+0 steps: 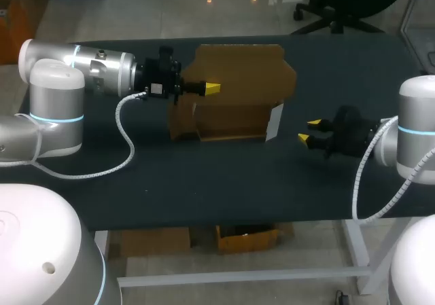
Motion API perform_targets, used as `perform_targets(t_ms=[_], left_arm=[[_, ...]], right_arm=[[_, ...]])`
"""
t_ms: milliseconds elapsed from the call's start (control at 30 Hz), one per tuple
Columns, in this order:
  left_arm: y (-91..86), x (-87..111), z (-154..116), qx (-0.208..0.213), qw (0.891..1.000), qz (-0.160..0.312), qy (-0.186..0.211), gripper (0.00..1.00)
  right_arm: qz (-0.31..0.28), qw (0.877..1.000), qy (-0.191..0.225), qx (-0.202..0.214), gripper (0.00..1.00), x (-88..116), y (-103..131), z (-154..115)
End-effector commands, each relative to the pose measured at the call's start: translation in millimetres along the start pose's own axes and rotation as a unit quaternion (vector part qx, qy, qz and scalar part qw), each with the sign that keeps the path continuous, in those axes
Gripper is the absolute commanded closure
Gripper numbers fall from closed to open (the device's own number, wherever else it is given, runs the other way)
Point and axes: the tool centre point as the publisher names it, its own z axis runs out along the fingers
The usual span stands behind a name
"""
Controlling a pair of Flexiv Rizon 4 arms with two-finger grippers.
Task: Assemble the packaging by folding the flat box into shape, placing the metal phone stand inside, and closing the box properly
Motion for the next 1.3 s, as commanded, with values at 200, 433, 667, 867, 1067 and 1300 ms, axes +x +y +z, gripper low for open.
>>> perform_targets(t_ms=[200, 433, 667, 867, 1067, 1300], left_arm=[[5.7, -1.5, 0.6, -0.001, 1.0, 0.0, 0.002, 1.0], [5.7, -1.5, 0.6, -0.001, 1.0, 0.0, 0.002, 1.0], [5.7, -1.5, 0.6, -0.001, 1.0, 0.0, 0.002, 1.0], [5.7, -1.5, 0.6, -0.001, 1.0, 0.0, 0.002, 1.0], [5.7, -1.5, 0.6, -0.001, 1.0, 0.0, 0.002, 1.0], [5.7, -1.5, 0.6, -0.001, 1.0, 0.0, 0.002, 1.0]], right_arm=[[-0.025, 0.994, 0.104, 0.003, 0.56, -13.6, 0.2, 9.3], [-0.053, 0.99, 0.133, 0.008, 0.6, -11.0, 4.4, 13.9], [-0.064, 0.986, 0.157, 0.012, 0.55, -7.2, 8.1, 18.0], [-0.064, 0.986, 0.157, 0.012, 0.53, -7.2, 8.1, 18.0], [-0.064, 0.986, 0.157, 0.012, 0.54, -7.2, 8.1, 18.0], [-0.089, 0.982, 0.169, 0.001, 0.56, -6.7, 19.5, 31.7]])
